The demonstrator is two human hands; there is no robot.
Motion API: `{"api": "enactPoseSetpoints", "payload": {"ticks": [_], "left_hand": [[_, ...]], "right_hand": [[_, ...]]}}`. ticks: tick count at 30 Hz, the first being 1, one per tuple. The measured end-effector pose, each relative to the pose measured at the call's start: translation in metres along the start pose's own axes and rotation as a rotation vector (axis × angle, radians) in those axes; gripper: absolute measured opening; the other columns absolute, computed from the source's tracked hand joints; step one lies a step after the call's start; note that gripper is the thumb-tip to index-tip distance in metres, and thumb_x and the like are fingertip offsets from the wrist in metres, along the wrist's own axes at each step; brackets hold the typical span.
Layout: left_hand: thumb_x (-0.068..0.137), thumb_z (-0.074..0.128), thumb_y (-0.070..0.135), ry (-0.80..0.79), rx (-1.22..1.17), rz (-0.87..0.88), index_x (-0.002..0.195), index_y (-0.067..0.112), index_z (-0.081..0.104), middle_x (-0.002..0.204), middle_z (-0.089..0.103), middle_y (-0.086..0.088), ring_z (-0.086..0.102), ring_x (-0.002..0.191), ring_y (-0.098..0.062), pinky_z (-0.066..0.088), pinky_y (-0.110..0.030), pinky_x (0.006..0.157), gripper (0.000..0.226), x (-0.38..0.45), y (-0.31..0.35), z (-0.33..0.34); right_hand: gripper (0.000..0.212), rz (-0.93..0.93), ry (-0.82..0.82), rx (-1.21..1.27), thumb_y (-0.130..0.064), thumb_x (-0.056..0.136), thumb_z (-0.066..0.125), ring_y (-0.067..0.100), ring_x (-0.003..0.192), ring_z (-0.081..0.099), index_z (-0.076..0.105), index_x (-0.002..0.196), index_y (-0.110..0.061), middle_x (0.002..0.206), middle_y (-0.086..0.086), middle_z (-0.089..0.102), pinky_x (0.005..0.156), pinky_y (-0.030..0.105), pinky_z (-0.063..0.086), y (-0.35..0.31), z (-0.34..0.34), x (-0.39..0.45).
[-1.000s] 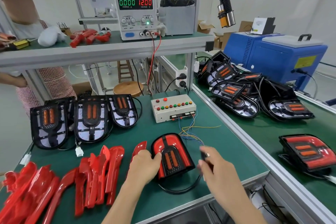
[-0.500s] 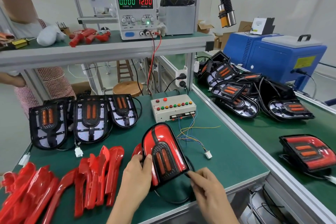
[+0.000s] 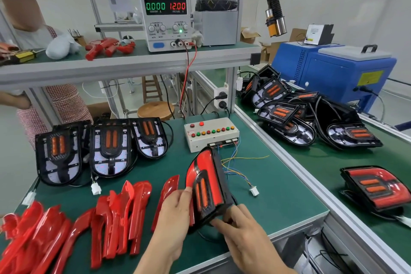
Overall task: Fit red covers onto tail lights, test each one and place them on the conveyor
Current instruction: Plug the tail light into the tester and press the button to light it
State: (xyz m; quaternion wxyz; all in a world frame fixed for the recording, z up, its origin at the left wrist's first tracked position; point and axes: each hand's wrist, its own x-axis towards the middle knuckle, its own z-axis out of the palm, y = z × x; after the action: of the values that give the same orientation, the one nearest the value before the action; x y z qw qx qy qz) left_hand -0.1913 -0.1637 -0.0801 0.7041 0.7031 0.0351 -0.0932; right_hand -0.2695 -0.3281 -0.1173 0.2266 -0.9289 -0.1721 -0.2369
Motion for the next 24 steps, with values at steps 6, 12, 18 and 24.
{"api": "enactPoseSetpoints", "payload": {"ticks": [6,12,18,24], "left_hand": [[0.108,0.049,0.027,0.06,0.019,0.008,0.096,0.0,0.067,0.078,0.062,-0.009,0.052,0.073,-0.019,0.041,-0.033,0.07,0.035,0.008,0.002,0.002],[0.105,0.055,0.03,-0.056,-0.07,-0.008,0.101,0.006,0.067,0.09,0.071,-0.011,0.063,0.081,-0.019,0.05,-0.043,0.081,0.027,0.007,-0.002,0.011],[0.106,0.051,0.028,0.02,-0.221,0.016,0.096,0.005,0.065,0.087,0.066,-0.012,0.059,0.079,-0.018,0.047,-0.037,0.078,0.028,0.005,0.003,0.04],[0.107,0.05,0.032,0.038,-0.244,0.052,0.104,0.011,0.064,0.105,0.072,-0.016,0.066,0.091,-0.02,0.054,-0.041,0.087,0.026,0.008,0.01,0.075]], "right_hand": [[0.035,-0.097,0.108,0.046,-0.004,0.082,0.064,0.018,0.082,0.048,0.073,0.112,-0.021,0.091,0.003,0.052,0.059,0.023,0.043,0.011,-0.004,0.0],[0.032,-0.05,0.31,0.051,-0.003,0.066,0.06,0.022,0.104,0.05,0.076,0.088,-0.018,0.102,0.001,0.051,0.062,0.021,0.043,0.017,-0.006,-0.003],[0.065,0.712,0.616,0.718,-0.003,0.07,0.069,0.015,0.123,0.058,0.06,0.126,-0.034,0.138,-0.006,0.048,0.096,0.025,0.05,-0.001,-0.006,-0.01],[0.013,1.266,0.992,1.685,-0.01,0.096,0.061,0.046,0.087,0.069,0.056,0.108,-0.005,0.133,0.031,0.057,0.078,0.05,0.058,-0.019,-0.034,0.008]]}}
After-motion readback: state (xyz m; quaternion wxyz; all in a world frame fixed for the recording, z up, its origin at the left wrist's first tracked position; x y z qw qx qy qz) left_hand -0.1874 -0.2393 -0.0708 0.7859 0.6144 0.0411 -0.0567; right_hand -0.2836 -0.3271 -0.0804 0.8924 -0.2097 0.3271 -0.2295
